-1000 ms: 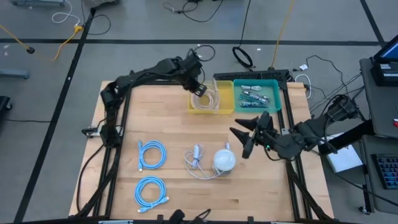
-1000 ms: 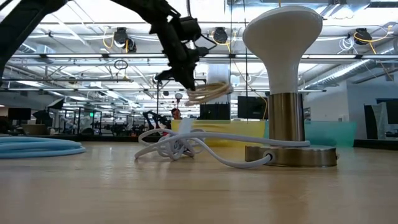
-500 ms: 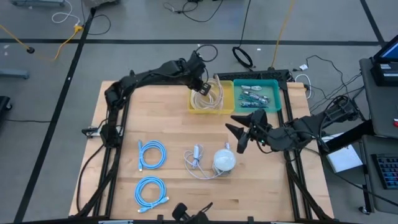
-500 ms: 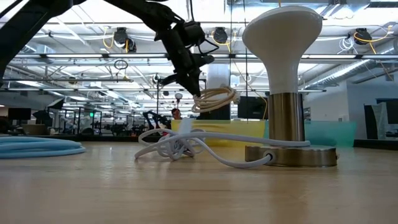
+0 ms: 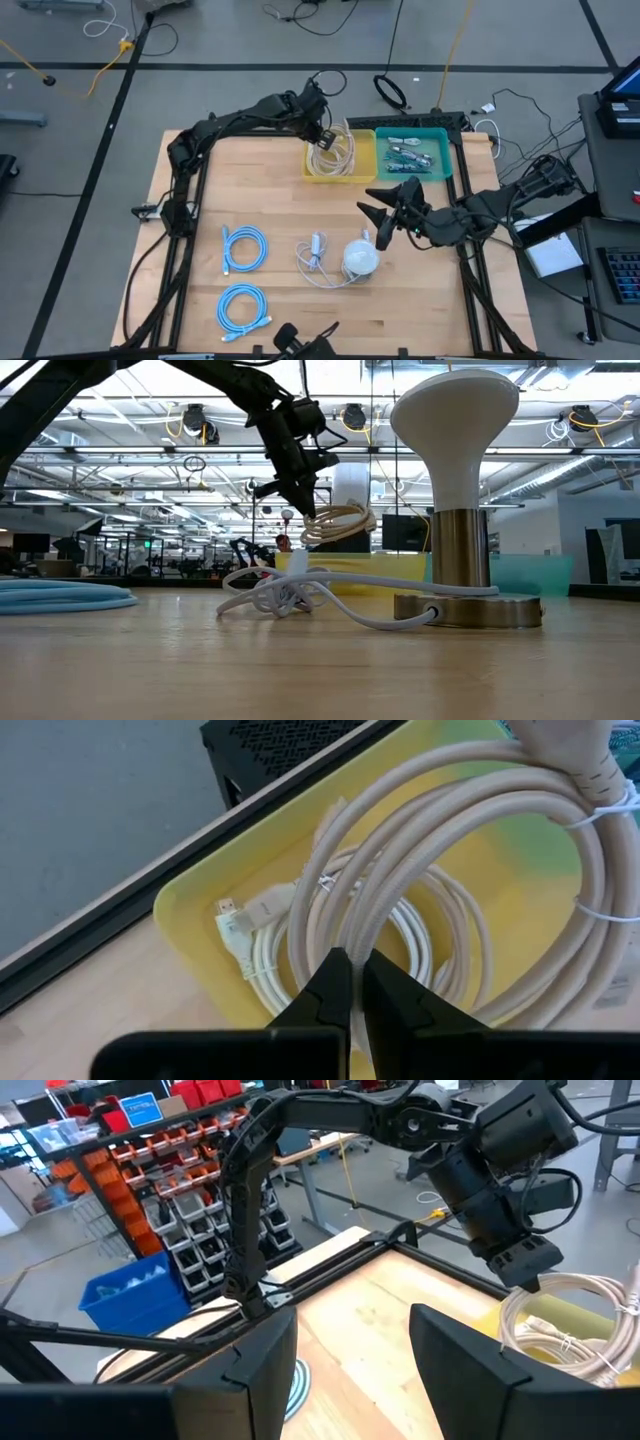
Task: Pick & Place USB Port
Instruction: Put the brown HDMI cable into the yellow bin
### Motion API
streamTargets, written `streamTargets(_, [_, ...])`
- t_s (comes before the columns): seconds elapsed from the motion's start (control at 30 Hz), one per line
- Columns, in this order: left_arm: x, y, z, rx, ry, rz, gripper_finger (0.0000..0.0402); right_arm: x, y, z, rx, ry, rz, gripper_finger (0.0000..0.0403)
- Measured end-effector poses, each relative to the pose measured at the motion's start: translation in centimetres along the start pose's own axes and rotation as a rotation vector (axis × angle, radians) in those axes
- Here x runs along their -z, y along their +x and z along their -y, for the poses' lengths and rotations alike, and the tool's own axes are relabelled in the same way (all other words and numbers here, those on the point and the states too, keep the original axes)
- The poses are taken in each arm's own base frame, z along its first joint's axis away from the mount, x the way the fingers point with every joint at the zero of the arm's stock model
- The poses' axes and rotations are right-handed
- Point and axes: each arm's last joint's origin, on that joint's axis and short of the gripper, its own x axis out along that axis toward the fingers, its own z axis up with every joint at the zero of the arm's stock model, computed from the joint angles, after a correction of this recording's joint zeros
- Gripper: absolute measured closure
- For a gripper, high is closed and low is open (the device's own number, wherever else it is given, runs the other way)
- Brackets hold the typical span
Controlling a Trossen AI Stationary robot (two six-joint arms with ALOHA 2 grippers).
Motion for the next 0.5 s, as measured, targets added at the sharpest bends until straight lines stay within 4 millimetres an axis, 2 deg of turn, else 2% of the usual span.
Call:
streamTargets(0.1, [0.1,0.6,0.0,0.007,0.005,-0.011,0.0393,-0.1,0.0,0.0,-0.003,0.007,0.005,0.0213])
streamTargets(0.33, [1.1,3.6,0.3,0.029,0.023,-0.111,0.0386,-0.3,0.0,-0.2,-0.013,0.009,0.023,0.0213])
streamTargets(0.5, [1.4,4.5,1.0,0.015,0.063,-0.110,0.0392,-0.3,0.0,-0.2,-0.012,0.008,0.023,0.0213])
